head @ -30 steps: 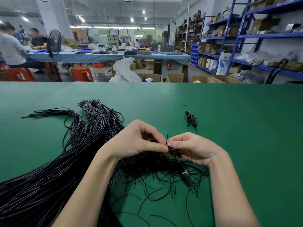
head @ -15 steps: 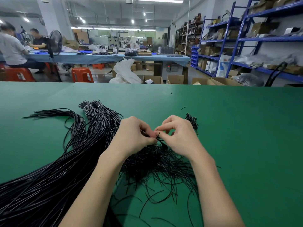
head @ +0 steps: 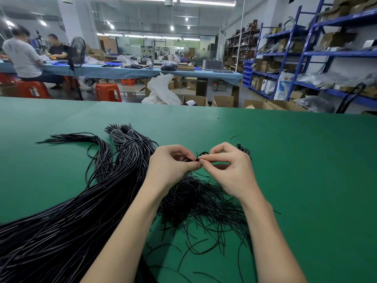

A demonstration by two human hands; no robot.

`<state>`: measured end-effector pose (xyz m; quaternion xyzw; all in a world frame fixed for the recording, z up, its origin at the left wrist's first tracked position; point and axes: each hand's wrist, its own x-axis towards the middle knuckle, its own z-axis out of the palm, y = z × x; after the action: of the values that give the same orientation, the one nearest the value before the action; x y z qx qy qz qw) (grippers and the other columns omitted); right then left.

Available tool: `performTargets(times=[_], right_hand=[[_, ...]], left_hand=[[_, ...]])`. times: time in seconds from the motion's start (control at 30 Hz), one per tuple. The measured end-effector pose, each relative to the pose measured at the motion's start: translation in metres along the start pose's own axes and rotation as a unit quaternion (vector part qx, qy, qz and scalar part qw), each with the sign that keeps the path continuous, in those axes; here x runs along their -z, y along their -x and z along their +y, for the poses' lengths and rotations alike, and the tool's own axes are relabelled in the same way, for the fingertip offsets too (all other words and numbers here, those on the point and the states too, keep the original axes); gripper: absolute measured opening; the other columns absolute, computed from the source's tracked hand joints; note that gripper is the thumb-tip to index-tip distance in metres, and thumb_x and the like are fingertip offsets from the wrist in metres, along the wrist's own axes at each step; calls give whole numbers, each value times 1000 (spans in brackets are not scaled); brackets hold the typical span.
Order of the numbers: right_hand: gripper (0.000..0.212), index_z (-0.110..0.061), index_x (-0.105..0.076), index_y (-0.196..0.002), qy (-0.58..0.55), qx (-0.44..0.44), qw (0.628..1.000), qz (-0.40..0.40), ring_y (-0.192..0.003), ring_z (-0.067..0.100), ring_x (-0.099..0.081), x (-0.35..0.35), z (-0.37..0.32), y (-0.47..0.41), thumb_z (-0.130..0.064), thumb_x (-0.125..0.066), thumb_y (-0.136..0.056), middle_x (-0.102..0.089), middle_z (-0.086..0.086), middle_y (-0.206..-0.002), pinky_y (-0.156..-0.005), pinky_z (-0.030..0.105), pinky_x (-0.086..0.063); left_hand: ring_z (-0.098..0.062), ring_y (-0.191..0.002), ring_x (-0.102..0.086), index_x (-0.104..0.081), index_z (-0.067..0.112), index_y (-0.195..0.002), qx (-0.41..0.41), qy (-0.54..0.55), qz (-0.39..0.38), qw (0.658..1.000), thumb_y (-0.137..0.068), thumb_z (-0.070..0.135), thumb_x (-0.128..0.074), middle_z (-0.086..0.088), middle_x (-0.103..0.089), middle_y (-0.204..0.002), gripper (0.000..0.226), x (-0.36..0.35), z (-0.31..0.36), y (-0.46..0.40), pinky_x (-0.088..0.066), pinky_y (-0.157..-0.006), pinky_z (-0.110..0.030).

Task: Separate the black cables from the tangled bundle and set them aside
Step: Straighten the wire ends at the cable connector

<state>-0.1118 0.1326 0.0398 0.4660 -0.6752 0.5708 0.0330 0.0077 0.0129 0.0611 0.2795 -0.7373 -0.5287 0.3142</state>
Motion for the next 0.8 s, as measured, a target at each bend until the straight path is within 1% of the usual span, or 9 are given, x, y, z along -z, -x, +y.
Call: performTargets(times=[0.03,0.13,0.23,0.3,0.37,0.47,0.57,0.73,0.8], right_hand=[[12,-21,-85,-89,-4,0,1000,2,-79,0,-63,1,0,1,-10,-83,-84,-64,-4,-86,-61,10,-51],[15,-22,-84,-88,-1,6,1000,10,-78,-2,-61,2,0,2,-9,-83,-83,-64,-2,-85,-61,6,-48],[14,-21,-84,-89,-2,0,1000,10,-79,2,-65,2,0,2,-9,-83,-83,-65,-4,-86,-64,10,-52],[13,-20,-84,-90,8,-8,1000,1,-81,5,-67,0,0,1,-9,-82,-84,-67,-4,-89,-68,15,-56],[12,-18,-84,-91,12,-14,1000,-16,-80,5,-70,-1,-3,1,-9,-82,-84,-70,-4,-90,-69,15,-58],[9,-21,-82,-87,43,-6,999,-20,-75,0,-72,0,-6,-3,-14,-83,-82,-74,-11,-85,-69,14,-57],[10,-26,-80,-81,79,-16,997,-12,-72,-2,-71,2,-9,-7,-16,-78,-85,-74,-17,-74,-71,8,-51],[13,-27,-76,-75,85,-33,996,-6,-65,-8,-66,3,-13,-8,-19,-80,-84,-73,-18,-67,-68,-3,-39],[13,-27,-76,-76,80,-34,996,-6,-65,-7,-67,2,-14,-9,-19,-80,-84,-73,-17,-68,-66,-2,-41]], left_hand=[[-15,-67,-60,-74,20,-68,-1,4,-1,1000,-64,15,-93,-12,-75,-78,21,-1,0,0,-58,-78,-44],[-7,-58,-57,-71,22,-80,-7,3,-5,1000,-66,15,-93,3,-77,-77,27,-3,-1,-1,-49,-59,-21],[-5,-61,-61,-76,22,-80,-20,-18,-7,1000,-70,16,-90,4,-76,-74,18,-5,-2,0,-48,-63,-16],[0,-61,-62,-78,23,-74,-43,-57,14,997,-71,17,-90,7,-75,-71,14,-5,-2,1,-46,-62,-10],[6,-59,-61,-78,23,-72,-65,-95,36,993,-72,17,-89,10,-74,-67,13,-6,-2,1,-42,-59,-5],[8,-59,-62,-76,27,-69,-105,-132,63,984,-72,15,-88,14,-71,-64,17,-8,0,1,-41,-59,-4],[7,-67,-65,-76,23,-71,-156,-151,80,973,-73,15,-86,17,-69,-64,13,-13,1,3,-42,-63,-2],[-5,-67,-67,-74,18,-76,-198,-189,90,958,-79,11,-80,7,-73,-71,10,-20,-2,5,-46,-66,-9],[-6,-69,-68,-75,17,-78,-199,-192,94,956,-80,11,-79,7,-73,-73,7,-20,-1,5,-46,-67,-9]])
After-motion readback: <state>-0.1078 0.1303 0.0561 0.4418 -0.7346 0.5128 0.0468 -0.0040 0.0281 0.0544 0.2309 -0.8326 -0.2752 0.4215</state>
